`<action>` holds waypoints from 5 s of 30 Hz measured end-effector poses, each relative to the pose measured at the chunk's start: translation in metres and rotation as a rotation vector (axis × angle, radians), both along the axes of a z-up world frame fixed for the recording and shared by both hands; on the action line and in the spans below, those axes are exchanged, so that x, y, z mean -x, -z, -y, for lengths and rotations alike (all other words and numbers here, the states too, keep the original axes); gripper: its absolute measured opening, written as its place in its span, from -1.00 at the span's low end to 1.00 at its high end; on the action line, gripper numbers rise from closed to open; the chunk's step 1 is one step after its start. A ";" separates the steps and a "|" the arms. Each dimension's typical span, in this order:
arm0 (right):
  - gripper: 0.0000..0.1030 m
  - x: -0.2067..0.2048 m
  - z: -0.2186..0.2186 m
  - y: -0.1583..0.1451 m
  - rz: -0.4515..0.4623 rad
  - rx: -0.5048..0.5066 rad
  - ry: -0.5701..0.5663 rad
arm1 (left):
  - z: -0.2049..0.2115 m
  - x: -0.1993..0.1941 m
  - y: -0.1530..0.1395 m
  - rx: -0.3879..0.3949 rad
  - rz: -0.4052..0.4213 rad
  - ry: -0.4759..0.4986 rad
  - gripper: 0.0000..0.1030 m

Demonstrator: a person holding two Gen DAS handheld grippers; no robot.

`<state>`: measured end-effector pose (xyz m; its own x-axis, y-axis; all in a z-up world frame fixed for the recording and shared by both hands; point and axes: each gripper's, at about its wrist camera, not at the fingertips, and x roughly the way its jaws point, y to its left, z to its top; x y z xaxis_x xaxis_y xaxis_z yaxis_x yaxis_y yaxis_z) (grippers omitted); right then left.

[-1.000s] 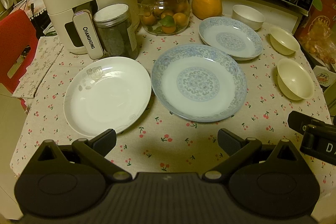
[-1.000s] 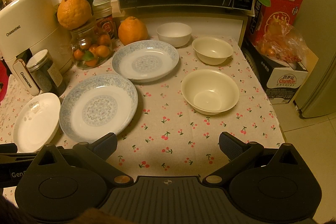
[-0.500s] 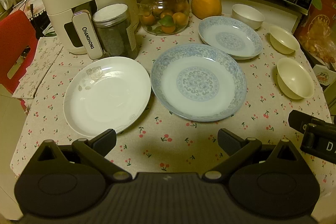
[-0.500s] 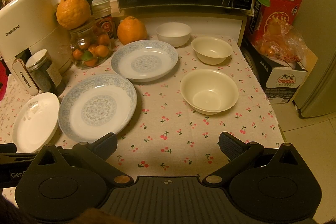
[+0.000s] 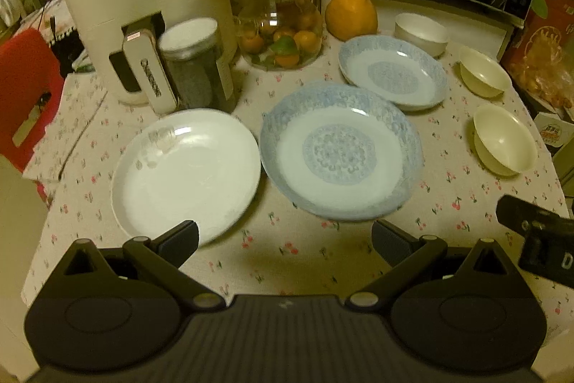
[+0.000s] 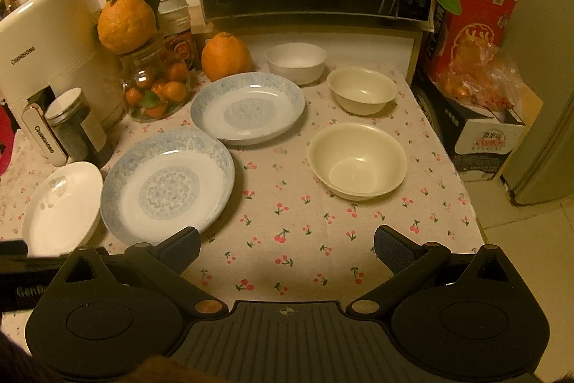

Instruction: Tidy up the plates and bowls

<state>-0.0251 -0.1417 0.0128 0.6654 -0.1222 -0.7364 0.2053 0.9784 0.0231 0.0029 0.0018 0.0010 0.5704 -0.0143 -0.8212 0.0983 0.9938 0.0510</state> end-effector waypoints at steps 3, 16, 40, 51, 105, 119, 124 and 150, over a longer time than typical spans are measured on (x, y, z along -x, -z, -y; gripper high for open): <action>1.00 -0.002 0.004 -0.005 0.006 -0.044 -0.050 | -0.003 -0.007 -0.002 0.019 -0.007 0.053 1.00; 1.00 -0.037 0.021 -0.006 -0.037 -0.249 -0.213 | -0.023 -0.066 -0.019 0.152 -0.024 0.160 0.91; 0.60 -0.101 0.042 0.062 -0.137 -0.600 0.005 | -0.019 -0.145 0.039 0.100 -0.061 0.293 -0.29; -0.32 -0.112 0.034 0.079 -0.184 -0.630 0.018 | -0.012 -0.150 0.048 0.055 -0.041 0.274 -0.47; -0.70 -0.079 0.101 0.080 -0.302 -0.541 0.089 | 0.011 -0.084 0.060 0.195 -0.217 0.273 -0.80; -0.59 -0.073 0.090 0.062 -0.286 -0.427 0.020 | 0.004 -0.080 0.047 0.170 -0.160 0.249 -0.04; -0.47 -0.064 0.083 0.045 -0.237 -0.367 -0.015 | 0.006 -0.070 0.030 0.119 -0.059 0.249 0.47; 1.00 -0.053 0.050 0.015 0.042 -0.180 -0.097 | -0.008 -0.051 0.002 0.117 0.176 0.390 1.00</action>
<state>0.0280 -0.1915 -0.0023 0.6982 0.0754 -0.7119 0.1051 0.9729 0.2061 0.0542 0.0096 -0.0011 0.6345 -0.3435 -0.6924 0.4673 0.8840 -0.0103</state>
